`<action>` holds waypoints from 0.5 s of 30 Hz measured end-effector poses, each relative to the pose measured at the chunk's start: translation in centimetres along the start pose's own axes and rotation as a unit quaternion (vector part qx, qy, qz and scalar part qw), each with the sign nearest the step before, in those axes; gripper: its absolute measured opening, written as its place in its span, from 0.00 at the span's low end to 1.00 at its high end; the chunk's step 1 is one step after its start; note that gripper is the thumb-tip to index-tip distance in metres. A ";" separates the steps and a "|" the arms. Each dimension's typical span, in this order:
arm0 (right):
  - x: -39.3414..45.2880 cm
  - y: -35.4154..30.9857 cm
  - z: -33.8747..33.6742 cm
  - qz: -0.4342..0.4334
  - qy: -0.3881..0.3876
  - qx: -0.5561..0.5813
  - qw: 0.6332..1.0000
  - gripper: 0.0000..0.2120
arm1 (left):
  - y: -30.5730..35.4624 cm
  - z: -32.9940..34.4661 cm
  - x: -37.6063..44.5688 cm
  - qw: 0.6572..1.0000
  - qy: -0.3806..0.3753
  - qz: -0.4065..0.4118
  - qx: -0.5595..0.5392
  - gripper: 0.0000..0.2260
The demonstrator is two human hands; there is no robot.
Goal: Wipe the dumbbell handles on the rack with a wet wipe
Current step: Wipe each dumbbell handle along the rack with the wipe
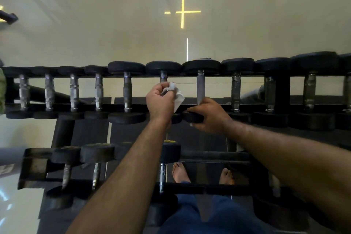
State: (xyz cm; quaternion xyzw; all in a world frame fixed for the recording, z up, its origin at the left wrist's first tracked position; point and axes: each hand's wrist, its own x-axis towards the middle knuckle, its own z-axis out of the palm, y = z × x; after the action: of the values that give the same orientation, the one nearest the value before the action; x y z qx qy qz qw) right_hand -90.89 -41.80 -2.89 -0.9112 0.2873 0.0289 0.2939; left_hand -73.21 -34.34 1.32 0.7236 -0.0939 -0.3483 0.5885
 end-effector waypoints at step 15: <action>-3.8 7.5 -3.1 0.192 0.030 -0.109 0.975 0.53 | 0.7 8.0 5.2 0.621 -0.182 0.541 0.537 0.12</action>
State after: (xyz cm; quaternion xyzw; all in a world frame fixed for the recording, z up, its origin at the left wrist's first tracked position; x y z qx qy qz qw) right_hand -98.51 -46.55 -3.40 -0.8660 0.4606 0.0883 0.1734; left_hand -74.08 -43.65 -0.63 0.6516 -0.7437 0.0205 0.1481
